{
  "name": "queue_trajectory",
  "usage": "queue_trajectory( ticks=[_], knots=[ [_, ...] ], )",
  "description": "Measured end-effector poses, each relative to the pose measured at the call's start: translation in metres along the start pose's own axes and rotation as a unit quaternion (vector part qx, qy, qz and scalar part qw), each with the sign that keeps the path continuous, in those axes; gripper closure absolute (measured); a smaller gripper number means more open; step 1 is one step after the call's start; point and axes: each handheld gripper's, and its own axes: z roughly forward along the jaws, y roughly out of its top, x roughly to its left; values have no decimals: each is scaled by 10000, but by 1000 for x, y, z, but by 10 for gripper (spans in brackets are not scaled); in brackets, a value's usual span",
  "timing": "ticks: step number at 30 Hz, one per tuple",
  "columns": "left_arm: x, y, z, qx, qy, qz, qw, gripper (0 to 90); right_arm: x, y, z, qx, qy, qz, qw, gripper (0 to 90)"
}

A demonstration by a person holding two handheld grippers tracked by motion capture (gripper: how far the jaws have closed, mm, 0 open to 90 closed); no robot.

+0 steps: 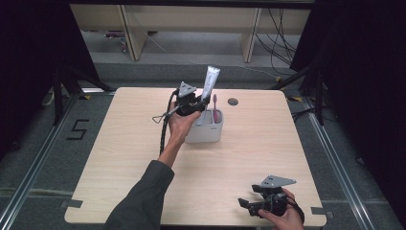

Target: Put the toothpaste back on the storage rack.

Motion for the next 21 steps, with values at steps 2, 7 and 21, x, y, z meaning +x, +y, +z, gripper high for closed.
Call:
queue_trajectory(
  ticks=[2,7,21],
  knots=[
    [0,-1,0,-23,32,-13,10000,742,-1,0,0,14,-14,-83,10000,231],
    [2,-3,0,-68,40,-65,9999,741,-1,0,0,15,-16,-85,10000,231],
    [5,-5,-1,-98,106,-28,9999,741,-1,0,0,3,-8,-107,9999,231]
  ],
)
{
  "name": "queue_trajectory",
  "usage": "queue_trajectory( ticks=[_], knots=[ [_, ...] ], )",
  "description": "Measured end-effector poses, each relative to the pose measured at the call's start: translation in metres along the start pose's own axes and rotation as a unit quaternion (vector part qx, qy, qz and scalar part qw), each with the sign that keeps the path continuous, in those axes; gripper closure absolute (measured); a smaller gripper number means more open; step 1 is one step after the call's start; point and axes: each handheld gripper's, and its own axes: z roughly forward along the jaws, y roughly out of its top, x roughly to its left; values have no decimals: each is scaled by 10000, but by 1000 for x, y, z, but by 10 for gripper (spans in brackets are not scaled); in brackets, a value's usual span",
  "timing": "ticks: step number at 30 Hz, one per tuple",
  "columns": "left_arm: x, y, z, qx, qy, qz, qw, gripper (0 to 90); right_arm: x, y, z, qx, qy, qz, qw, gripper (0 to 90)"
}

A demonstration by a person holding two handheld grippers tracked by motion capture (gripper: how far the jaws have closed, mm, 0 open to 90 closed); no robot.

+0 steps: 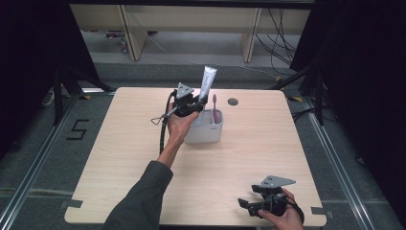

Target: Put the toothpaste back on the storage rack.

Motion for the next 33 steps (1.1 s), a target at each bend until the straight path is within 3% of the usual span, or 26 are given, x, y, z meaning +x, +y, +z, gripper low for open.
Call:
queue_trajectory(
  ticks=[20,22,33],
  knots=[
    [4,-19,10,222,153,-45,9996,738,1,0,0,29,32,69,10000,231],
    [5,-22,10,256,162,-77,9995,737,0,0,0,14,9,-15,10000,231],
    [-1,-25,11,532,221,233,9981,728,0,0,1,48,3,-10,10000,231]
  ],
)
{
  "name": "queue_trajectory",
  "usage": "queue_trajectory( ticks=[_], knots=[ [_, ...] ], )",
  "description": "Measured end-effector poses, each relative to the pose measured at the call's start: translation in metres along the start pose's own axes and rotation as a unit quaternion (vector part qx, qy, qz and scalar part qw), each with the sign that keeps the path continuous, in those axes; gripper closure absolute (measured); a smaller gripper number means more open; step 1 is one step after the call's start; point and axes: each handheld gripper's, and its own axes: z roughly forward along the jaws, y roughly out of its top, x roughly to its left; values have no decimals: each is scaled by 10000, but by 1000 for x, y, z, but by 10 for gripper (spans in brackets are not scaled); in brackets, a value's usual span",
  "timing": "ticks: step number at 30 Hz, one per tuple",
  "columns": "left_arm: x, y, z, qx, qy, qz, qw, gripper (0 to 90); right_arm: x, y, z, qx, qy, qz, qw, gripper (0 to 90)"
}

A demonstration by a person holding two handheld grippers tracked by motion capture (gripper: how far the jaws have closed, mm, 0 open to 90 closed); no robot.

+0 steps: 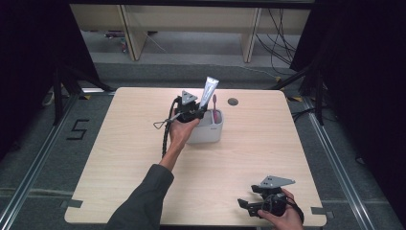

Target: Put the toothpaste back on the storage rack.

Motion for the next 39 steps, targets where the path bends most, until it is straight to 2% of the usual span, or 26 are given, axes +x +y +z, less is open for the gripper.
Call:
queue_trajectory(
  ticks=[3,5,6,7,8,9,11,12,14,17,19,33,39],
  knots=[
    [-1,-1,-2,91,42,21,9999,698,0,0,0,-2,12,0,10000,231],
    [-3,-3,-2,249,43,144,9996,666,0,0,0,2,-7,-2,10000,231],
    [-3,-4,-3,243,-26,203,9995,656,0,0,0,1,-8,-5,10000,231],
    [-4,-4,-7,160,11,206,9997,707,0,0,0,1,0,-2,10000,231],
    [-3,-3,-10,106,35,186,9998,676,0,0,0,-6,1,-16,10000,231],
    [-3,-2,-12,71,34,153,9999,666,2,-1,1,-18,55,123,9999,231],
    [-4,2,-17,88,56,237,9997,643,0,0,1,3,-41,-22,10000,231],
    [-4,3,-20,97,58,279,9995,642,1,0,1,16,-9,59,10000,231],
    [-3,4,-22,159,81,291,9994,635,1,0,0,22,-26,5,10000,232],
    [2,3,-24,204,127,222,9995,633,1,0,1,17,-35,1,10000,231],
    [4,3,-24,201,99,195,9996,629,2,-1,1,7,17,91,10000,231],
    [8,4,-28,188,56,66,9998,581,2,-1,1,8,-7,68,10000,231],
    [11,4,-31,223,104,16,9997,544,2,-1,1,9,-9,62,10000,232]
  ],
)
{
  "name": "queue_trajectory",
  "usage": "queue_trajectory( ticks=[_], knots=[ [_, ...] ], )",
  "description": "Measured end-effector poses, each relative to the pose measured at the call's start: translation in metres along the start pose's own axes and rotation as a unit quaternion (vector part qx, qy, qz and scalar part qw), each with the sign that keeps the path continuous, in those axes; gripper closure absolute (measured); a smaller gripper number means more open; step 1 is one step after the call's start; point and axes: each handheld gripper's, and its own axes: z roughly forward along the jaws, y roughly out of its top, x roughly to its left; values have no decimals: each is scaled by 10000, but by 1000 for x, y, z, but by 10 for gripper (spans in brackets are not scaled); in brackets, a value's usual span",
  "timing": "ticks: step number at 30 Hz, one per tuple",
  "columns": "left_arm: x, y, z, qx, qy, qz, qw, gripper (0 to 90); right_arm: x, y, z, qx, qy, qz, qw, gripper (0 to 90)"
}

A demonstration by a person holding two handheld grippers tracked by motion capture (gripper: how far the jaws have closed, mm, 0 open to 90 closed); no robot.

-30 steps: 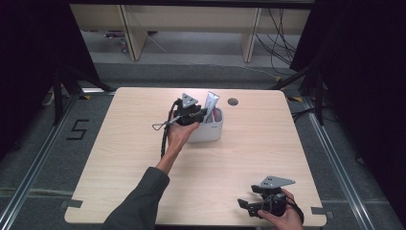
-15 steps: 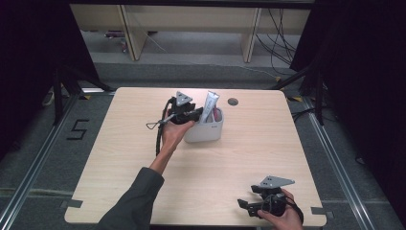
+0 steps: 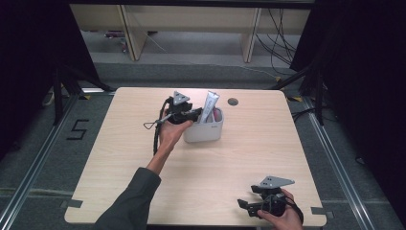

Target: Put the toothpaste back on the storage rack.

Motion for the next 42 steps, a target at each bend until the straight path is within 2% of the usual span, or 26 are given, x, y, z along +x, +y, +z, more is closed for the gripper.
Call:
queue_trajectory(
  ticks=[1,8,9,10,12,15,16,19,20,21,24,26,28,29,34,37,42],
  knots=[
    [1,0,-1,-3,5,-10,10000,538,-1,0,0,5,-29,-65,10000,231],
    [5,2,-6,29,18,-100,9999,441,-1,0,0,5,-16,-38,10000,231],
    [8,3,-8,48,56,-150,9999,412,0,0,0,12,13,58,10000,232],
    [8,3,-8,48,56,-150,9999,399,0,0,0,12,13,58,10000,232],
    [11,3,-10,98,54,-178,9998,380,0,0,0,-7,5,12,10000,231],
    [16,2,-13,234,9,-140,9996,333,0,0,0,10,18,70,10000,231],
    [18,2,-16,291,23,-94,9995,329,0,0,0,9,10,75,10000,231],
    [24,0,-23,256,37,-126,9996,322,-1,0,0,-23,6,14,10000,231],
    [26,0,-26,256,66,-74,9996,321,-1,0,0,1,2,50,10000,231],
    [27,-1,-28,195,79,-137,9997,322,-3,0,0,-16,6,-38,10000,231],
    [33,-4,-35,208,85,-127,9997,319,-2,0,1,-11,-3,-35,10000,231],
    [36,-7,-40,209,90,-127,9997,317,1,-1,0,30,-2,160,9999,231],
    [39,-10,-45,210,94,-148,9996,312,0,0,0,26,-9,144,9999,231],
    [40,-11,-47,201,98,-145,9996,311,-1,0,0,-3,-38,26,10000,231],
    [44,-17,-55,202,58,-183,9996,305,-1,0,1,15,-41,65,10000,231],
    [46,-22,-61,198,33,-231,9995,296,-2,0,1,1,-29,-15,10000,231],
    [49,-31,-67,215,-3,-311,9993,260,-1,0,0,-2,-26,119,9999,231]
  ],
)
